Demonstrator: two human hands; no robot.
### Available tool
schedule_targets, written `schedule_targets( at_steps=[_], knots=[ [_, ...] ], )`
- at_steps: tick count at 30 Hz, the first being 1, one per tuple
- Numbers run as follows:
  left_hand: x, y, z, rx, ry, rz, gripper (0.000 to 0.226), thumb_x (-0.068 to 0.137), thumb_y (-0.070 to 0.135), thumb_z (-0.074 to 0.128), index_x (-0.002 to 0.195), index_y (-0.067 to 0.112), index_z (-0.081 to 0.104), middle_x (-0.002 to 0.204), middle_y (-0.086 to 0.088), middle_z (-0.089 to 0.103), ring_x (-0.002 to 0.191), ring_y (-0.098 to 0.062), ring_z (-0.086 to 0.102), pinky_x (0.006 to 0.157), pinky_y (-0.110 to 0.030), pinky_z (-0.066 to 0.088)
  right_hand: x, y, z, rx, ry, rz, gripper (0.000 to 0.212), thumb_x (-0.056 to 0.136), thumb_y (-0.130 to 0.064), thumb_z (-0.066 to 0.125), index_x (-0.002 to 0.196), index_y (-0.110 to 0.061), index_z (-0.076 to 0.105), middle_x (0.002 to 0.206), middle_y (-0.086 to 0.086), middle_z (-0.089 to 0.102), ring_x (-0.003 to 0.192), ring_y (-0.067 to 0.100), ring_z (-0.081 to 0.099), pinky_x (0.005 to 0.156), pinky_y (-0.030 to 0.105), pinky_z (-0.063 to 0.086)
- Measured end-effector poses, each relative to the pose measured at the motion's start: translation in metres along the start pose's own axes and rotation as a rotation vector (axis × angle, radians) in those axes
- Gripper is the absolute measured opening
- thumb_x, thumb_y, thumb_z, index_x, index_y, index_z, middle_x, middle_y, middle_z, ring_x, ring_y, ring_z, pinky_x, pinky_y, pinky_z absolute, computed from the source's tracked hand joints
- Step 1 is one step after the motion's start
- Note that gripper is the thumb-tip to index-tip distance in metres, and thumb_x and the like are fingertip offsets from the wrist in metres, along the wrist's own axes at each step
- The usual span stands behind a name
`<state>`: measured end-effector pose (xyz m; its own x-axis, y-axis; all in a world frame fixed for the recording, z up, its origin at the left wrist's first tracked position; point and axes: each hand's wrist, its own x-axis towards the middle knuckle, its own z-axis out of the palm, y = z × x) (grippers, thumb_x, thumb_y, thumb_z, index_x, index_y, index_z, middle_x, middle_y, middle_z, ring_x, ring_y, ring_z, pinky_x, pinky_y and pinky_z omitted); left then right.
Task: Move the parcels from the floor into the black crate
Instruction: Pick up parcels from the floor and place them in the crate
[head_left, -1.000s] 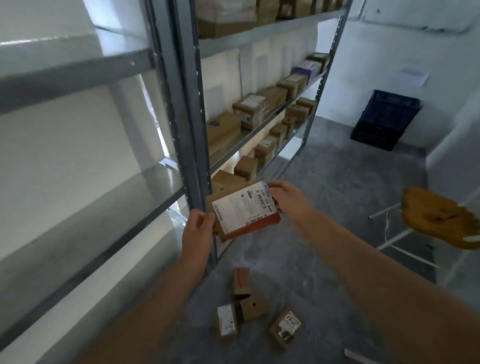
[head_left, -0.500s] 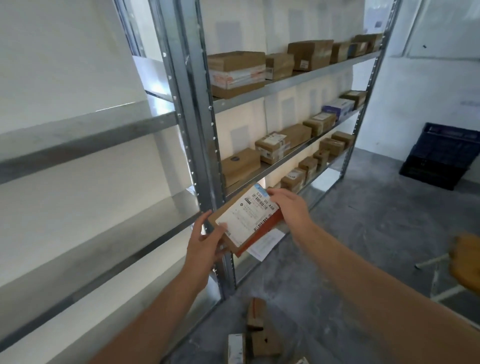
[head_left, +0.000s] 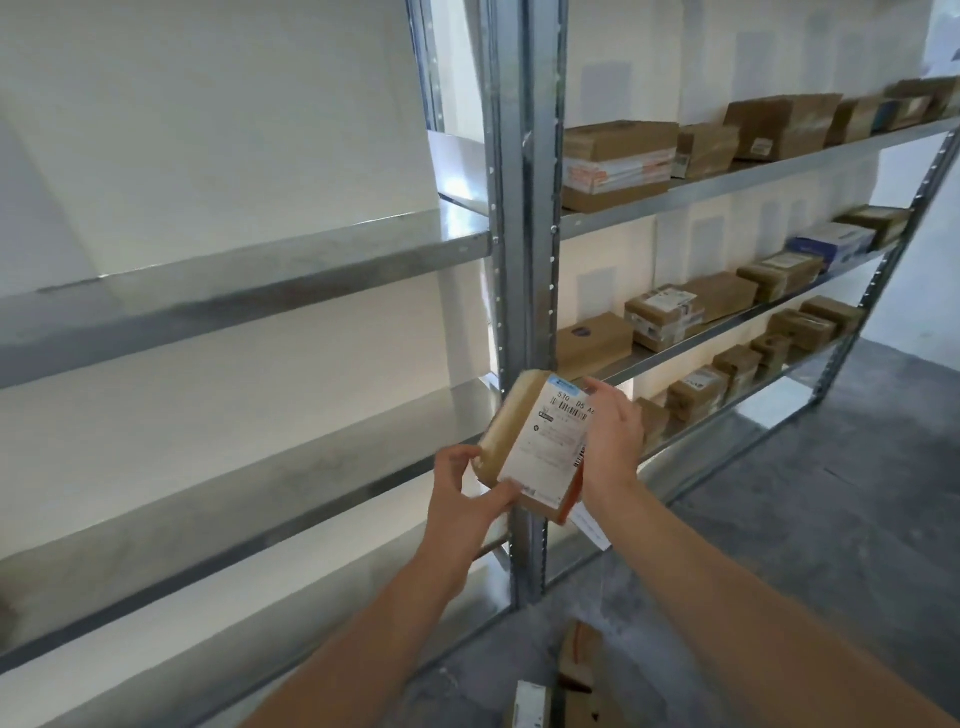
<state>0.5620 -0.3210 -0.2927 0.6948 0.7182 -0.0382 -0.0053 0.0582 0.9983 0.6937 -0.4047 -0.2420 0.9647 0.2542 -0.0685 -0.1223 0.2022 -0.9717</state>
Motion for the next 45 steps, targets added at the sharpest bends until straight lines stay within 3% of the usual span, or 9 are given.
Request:
schedule_targets(
  at_steps=[3, 6, 11, 16, 27, 30, 36, 40, 45],
  knots=[
    [0.000, 0.004, -0.025, -0.031, -0.029, -0.023, 0.055, 0.073, 0.022, 0.086, 0.112, 0.026, 0.046, 0.126, -0.006, 0.055, 0.105, -0.021, 0.069, 0.080, -0.036, 0.061, -0.010, 0.002, 0.020, -0.068, -0.062, -0.049, 0.015, 0.099, -0.032, 0.044, 0.098, -0.034, 0.059, 0.117, 0.004, 0.056, 0.083, 0.014, 0.068, 0.058, 0.018, 0.051],
    [-0.006, 0.007, -0.048, -0.035, -0.035, -0.081, 0.074, 0.062, 0.035, 0.092, 0.121, 0.043, 0.048, 0.121, -0.005, 0.060, 0.095, -0.020, 0.073, 0.077, -0.036, 0.062, -0.023, 0.009, 0.040, -0.182, -0.164, -0.098, 0.017, 0.100, -0.037, 0.042, 0.105, -0.040, 0.057, 0.117, 0.001, 0.059, 0.087, 0.016, 0.068, 0.063, 0.023, 0.056],
    [-0.026, -0.001, -0.103, -0.119, 0.054, -0.172, 0.100, 0.050, 0.045, 0.095, 0.134, 0.052, 0.041, 0.118, -0.012, 0.066, 0.093, -0.027, 0.074, 0.084, -0.044, 0.060, -0.055, 0.025, 0.087, -0.236, -0.371, -0.051, 0.023, 0.102, -0.043, 0.037, 0.115, -0.040, 0.055, 0.086, -0.008, 0.072, 0.077, 0.013, 0.072, 0.062, 0.025, 0.060],
    [-0.045, 0.009, -0.180, -0.107, 0.130, -0.198, 0.089, 0.066, 0.047, 0.088, 0.142, 0.050, 0.041, 0.113, -0.001, 0.072, 0.095, -0.023, 0.074, 0.078, -0.043, 0.062, -0.099, 0.048, 0.143, -0.326, -0.471, -0.063, 0.018, 0.103, -0.029, 0.034, 0.104, -0.023, 0.051, 0.092, 0.001, 0.066, 0.081, 0.016, 0.068, 0.060, 0.023, 0.056],
    [-0.100, 0.025, -0.332, -0.260, 0.411, -0.346, 0.068, 0.081, 0.075, 0.051, 0.141, 0.043, 0.045, 0.140, 0.001, 0.057, 0.134, -0.036, 0.047, 0.103, -0.071, 0.036, -0.211, 0.077, 0.278, -0.423, -0.809, -0.017, 0.019, 0.103, -0.040, 0.038, 0.104, -0.044, 0.056, 0.101, -0.008, 0.067, 0.083, 0.012, 0.070, 0.053, 0.022, 0.054],
    [-0.119, 0.025, -0.377, -0.324, 0.516, -0.393, 0.070, 0.087, 0.073, 0.043, 0.143, 0.032, 0.043, 0.151, -0.003, 0.046, 0.143, -0.035, 0.034, 0.109, -0.068, 0.031, -0.251, 0.086, 0.313, -0.430, -0.896, 0.014, 0.026, 0.102, -0.042, 0.038, 0.098, -0.054, 0.061, 0.090, -0.014, 0.071, 0.075, 0.006, 0.071, 0.051, 0.024, 0.054],
    [-0.180, 0.017, -0.470, -0.411, 0.695, -0.281, 0.058, 0.091, 0.064, 0.051, 0.135, 0.026, 0.055, 0.132, -0.002, 0.063, 0.129, -0.030, 0.053, 0.113, -0.052, 0.038, -0.339, 0.112, 0.373, -0.402, -1.077, 0.149, 0.030, 0.103, -0.042, 0.041, 0.098, -0.057, 0.066, 0.093, -0.019, 0.074, 0.081, 0.004, 0.072, 0.058, 0.031, 0.059],
    [-0.238, 0.006, -0.520, -0.356, 0.796, -0.192, 0.054, 0.083, 0.065, 0.056, 0.132, 0.040, 0.059, 0.111, 0.011, 0.074, 0.108, -0.017, 0.067, 0.088, -0.031, 0.058, -0.407, 0.139, 0.403, -0.340, -1.184, 0.257, 0.026, 0.103, -0.039, 0.044, 0.107, -0.050, 0.067, 0.102, -0.012, 0.075, 0.094, 0.014, 0.073, 0.074, 0.043, 0.061],
    [-0.298, -0.003, -0.563, -0.376, 1.003, -0.157, 0.044, 0.087, 0.052, 0.063, 0.130, 0.045, 0.058, 0.098, 0.014, 0.077, 0.095, -0.014, 0.073, 0.076, -0.028, 0.058, -0.476, 0.166, 0.419, -0.312, -1.290, 0.460, 0.026, 0.102, -0.035, 0.048, 0.118, -0.033, 0.069, 0.108, 0.000, 0.075, 0.102, 0.026, 0.070, 0.087, 0.057, 0.055]
  ],
)
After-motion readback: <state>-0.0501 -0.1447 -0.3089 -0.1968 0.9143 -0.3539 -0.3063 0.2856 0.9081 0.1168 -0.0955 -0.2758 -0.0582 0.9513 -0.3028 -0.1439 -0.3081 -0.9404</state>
